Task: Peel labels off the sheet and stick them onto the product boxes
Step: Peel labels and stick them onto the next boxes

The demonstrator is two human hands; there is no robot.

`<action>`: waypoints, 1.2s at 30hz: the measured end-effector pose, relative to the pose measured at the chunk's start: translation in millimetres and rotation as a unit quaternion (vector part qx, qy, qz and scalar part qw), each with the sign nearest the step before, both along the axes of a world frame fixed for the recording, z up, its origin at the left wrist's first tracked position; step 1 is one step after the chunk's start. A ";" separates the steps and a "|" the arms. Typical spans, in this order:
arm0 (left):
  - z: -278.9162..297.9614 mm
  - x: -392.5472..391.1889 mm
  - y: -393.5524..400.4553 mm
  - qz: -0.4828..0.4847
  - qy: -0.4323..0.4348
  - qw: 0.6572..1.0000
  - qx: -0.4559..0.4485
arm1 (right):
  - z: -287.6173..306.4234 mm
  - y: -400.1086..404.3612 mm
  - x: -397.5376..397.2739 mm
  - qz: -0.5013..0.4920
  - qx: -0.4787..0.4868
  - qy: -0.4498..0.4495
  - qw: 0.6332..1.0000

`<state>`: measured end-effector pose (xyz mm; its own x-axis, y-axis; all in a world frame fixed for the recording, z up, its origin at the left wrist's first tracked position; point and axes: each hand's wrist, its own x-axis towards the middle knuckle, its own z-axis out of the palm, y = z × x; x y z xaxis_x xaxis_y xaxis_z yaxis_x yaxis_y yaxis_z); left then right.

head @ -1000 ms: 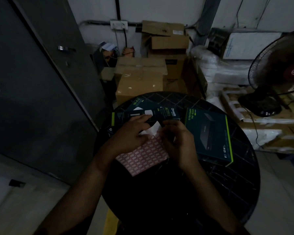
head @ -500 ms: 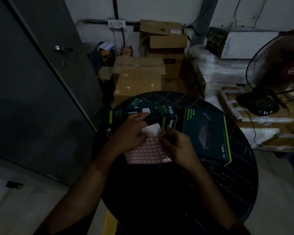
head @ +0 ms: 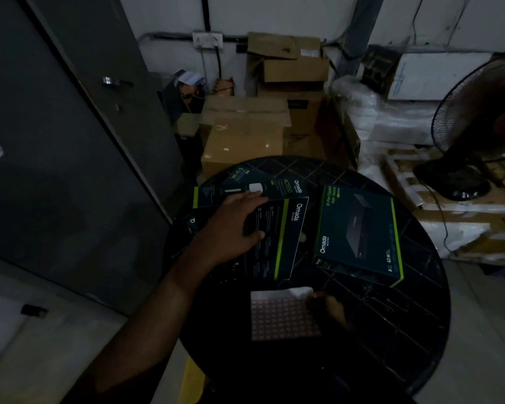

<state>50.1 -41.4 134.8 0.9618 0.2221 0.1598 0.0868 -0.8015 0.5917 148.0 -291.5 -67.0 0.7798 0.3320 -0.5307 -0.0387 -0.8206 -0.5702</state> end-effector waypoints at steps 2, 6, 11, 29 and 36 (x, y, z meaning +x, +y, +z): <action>0.0 -0.4 0.5 -0.005 -0.002 1.000 0.007 | -11.2 -6.3 2.2 -0.009 0.010 -0.006 1.000; -1.6 -1.5 0.0 0.030 -0.052 0.998 0.003 | -43.0 -16.3 5.5 -0.036 -0.019 -0.094 0.995; -7.7 -0.7 -0.4 0.077 -0.119 0.990 0.022 | 28.0 11.8 0.0 -0.033 0.191 -0.229 0.954; -5.8 -7.2 13.9 0.142 -0.148 0.976 0.073 | 195.6 124.6 22.9 0.231 0.262 -0.466 0.813; -8.8 -4.3 17.3 0.136 -0.153 0.977 0.063 | 200.5 125.9 20.1 0.269 0.207 -0.517 0.786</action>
<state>45.8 -24.1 126.0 0.7730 0.4236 0.4723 0.1421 -0.8411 0.5219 168.1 -165.7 133.4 0.4107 0.7382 0.5352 0.9100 -0.2949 -0.2915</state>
